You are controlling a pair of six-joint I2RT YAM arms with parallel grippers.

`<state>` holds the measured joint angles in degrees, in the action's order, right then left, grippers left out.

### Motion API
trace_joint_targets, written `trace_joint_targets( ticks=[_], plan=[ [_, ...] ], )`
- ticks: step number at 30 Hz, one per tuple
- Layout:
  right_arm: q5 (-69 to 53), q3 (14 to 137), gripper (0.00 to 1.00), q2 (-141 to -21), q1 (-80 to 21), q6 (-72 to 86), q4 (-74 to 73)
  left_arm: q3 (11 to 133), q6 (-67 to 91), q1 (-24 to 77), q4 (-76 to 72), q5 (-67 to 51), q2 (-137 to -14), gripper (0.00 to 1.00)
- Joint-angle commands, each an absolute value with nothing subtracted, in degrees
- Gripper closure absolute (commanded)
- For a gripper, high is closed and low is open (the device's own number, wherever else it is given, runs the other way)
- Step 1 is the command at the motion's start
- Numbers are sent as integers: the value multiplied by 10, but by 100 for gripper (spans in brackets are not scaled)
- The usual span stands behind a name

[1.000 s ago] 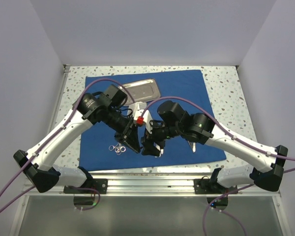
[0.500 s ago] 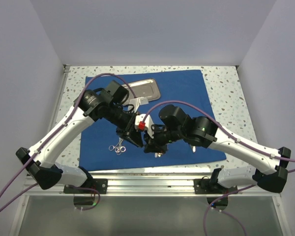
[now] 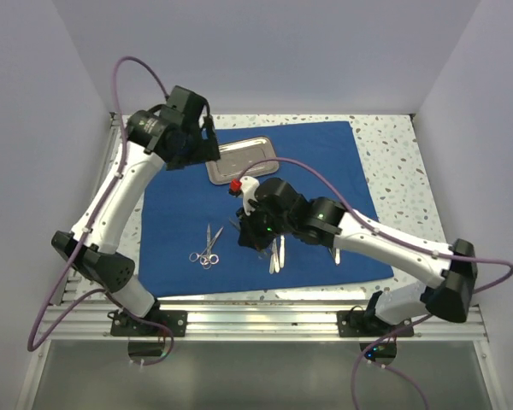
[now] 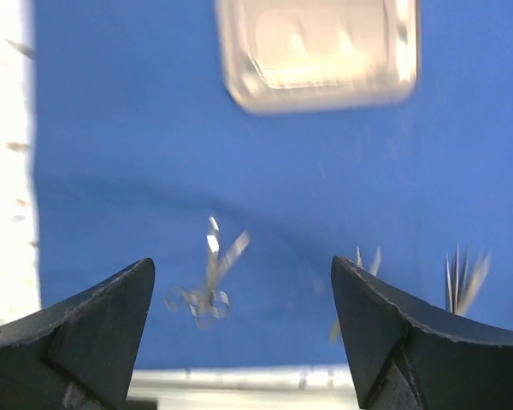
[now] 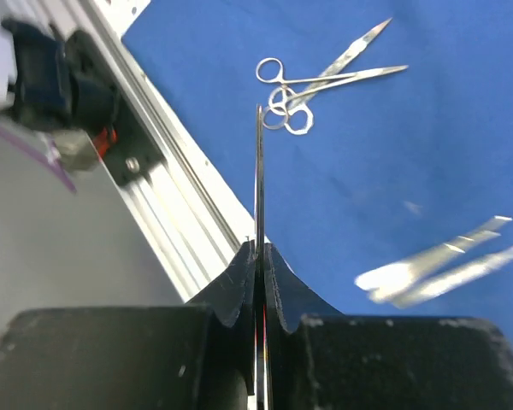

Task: Open and lay out the surgical kit
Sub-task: Place the medical item in the surgical kit.

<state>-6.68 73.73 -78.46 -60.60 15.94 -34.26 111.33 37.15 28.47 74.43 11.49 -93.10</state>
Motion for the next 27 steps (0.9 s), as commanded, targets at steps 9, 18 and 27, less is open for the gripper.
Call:
trace_joint_targets(
  ticks=[9,18,27],
  plan=[
    [-220,828,100,-1085,-551,581,-146,1146,402,266,659,347,-825,1],
    [-86,913,100,-1137,-551,667,-218,1054,369,266,630,361,-740,0],
    [-134,938,100,-1184,-556,661,-249,1033,345,266,597,342,-731,0]
  ],
)
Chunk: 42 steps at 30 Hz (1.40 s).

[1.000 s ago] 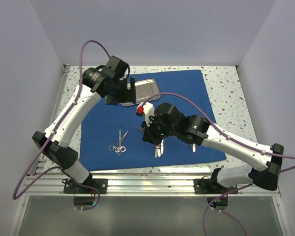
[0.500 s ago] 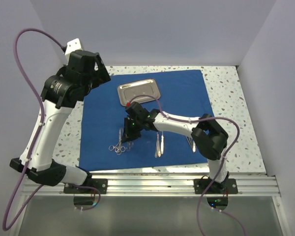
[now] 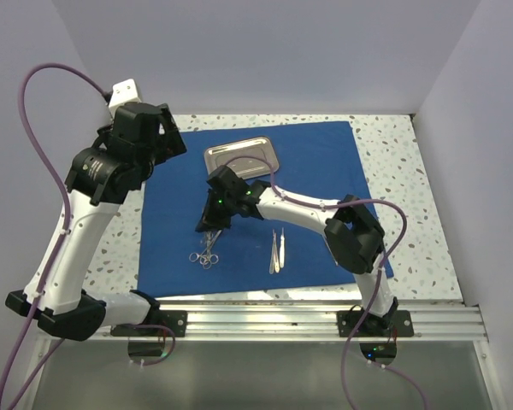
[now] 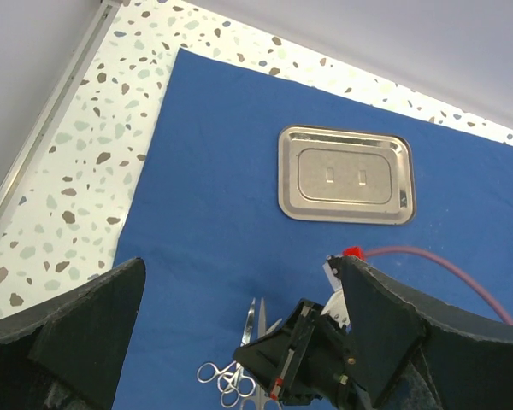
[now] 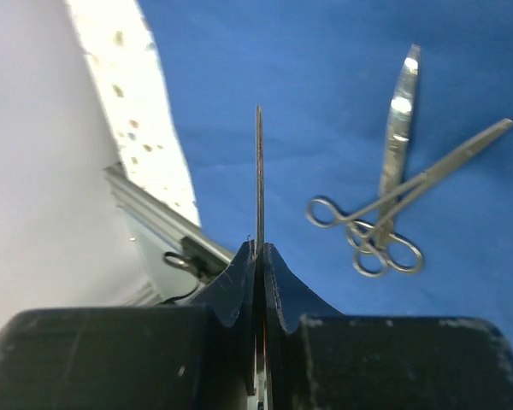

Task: Open and lay out the surgical kit
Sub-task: Place the medical item in the surgical kit, then reset both arms

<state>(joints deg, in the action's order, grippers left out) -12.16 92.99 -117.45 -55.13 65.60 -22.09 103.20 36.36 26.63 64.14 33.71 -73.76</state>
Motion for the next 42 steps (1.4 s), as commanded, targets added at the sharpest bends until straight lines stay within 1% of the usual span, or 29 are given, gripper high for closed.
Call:
trace_joint_targets(
  ticks=[1,2,4,5,8,10,13,20,22,23,27,28,30,31,32,34,35,37,38,40,42],
  plan=[
    [-135,934,100,-1183,-556,657,-253,1033,342,266,594,338,-734,0],
    [-138,928,95,-1183,-556,651,-262,1034,338,266,592,337,-736,0],
    [-150,924,75,-1182,-557,643,-265,1034,337,266,586,334,-740,0],
    [-150,920,51,-1179,-557,635,-272,1034,336,266,583,333,-741,0],
    [-145,924,32,-1167,-557,616,-289,1034,335,266,573,327,-749,0],
    [-142,928,25,-1160,-557,605,-295,1034,336,266,568,321,-754,0],
    [-135,946,23,-1150,-556,591,-315,1040,335,266,559,313,-762,0],
    [-92,1001,23,-1101,-534,516,-416,1061,322,266,559,310,-783,0],
    [-62,1005,24,-1057,-511,460,-439,1057,316,266,558,309,-785,0],
    [-29,999,24,-1008,-497,437,-448,1054,315,266,555,308,-783,0],
    [41,976,22,-892,-485,292,-448,1027,296,266,524,280,-772,0],
    [97,969,15,-829,-484,243,-452,1007,287,266,514,274,-767,0],
    [158,924,2,-764,-485,212,-446,979,281,266,487,273,-747,0],
    [223,906,2,-705,-485,177,-437,949,279,266,477,278,-740,0],
    [243,875,2,-672,-485,159,-419,935,273,266,462,281,-734,0],
    [274,851,2,-621,-485,115,-408,912,265,267,453,287,-728,0],
    [289,839,2,-576,-485,108,-408,910,264,266,453,288,-729,0],
    [310,845,2,-557,-485,113,-431,913,264,266,459,290,-741,0],
    [323,864,2,-555,-485,120,-471,912,264,266,459,288,-745,0],
    [328,881,2,-552,-485,145,-510,908,262,266,454,287,-754,0],
    [322,883,2,-542,-485,161,-518,905,261,265,449,287,-764,0]
  ],
)
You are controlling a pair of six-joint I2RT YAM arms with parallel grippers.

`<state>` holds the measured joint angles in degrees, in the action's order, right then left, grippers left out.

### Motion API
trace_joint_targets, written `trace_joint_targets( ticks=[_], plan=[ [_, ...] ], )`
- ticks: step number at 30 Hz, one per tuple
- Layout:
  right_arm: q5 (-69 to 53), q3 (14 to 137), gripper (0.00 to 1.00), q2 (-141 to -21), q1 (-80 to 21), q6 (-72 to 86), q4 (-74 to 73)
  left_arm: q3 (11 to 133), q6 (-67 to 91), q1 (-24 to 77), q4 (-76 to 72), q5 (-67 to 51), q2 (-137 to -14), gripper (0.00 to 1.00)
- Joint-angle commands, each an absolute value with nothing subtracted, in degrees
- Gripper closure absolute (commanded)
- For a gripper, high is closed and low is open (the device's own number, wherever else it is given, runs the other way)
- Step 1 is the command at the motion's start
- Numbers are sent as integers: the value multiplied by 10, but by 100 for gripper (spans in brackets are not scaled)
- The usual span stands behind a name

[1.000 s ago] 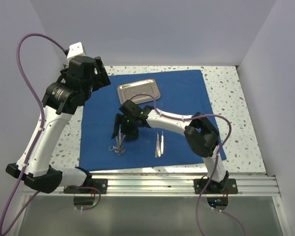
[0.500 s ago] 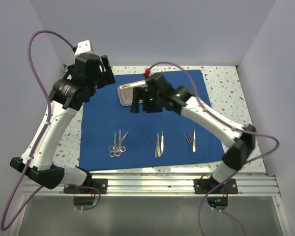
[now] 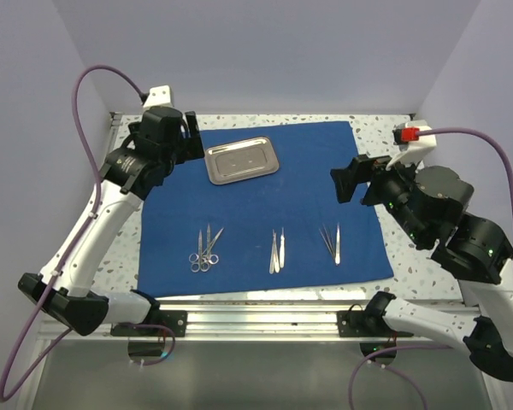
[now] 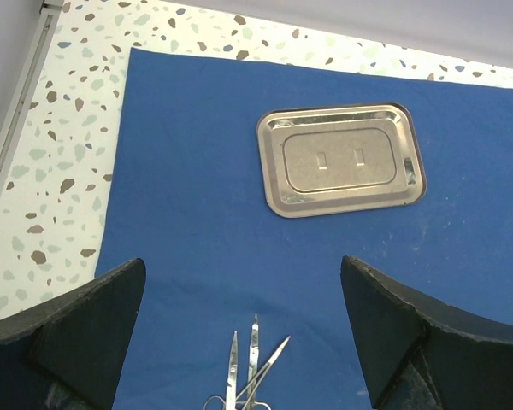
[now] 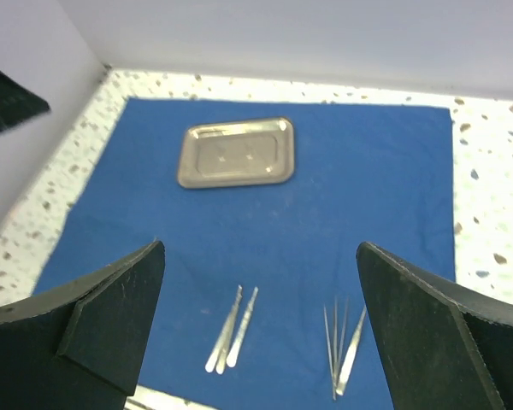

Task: Open and lay out the surgical kit
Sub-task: Reset both arms

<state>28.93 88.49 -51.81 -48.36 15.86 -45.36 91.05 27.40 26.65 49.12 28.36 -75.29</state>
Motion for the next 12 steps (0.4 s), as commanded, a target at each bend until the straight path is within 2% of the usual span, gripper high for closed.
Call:
trace_joint_targets(
  ticks=[1,6,12],
  plan=[
    [319,882,2,-535,-485,174,-518,908,260,265,448,286,-766,0],
    [319,892,2,-514,-485,205,-511,926,253,262,448,284,-790,0],
    [329,958,1,-559,-485,214,-555,926,238,250,435,321,-795,0]
  ],
)
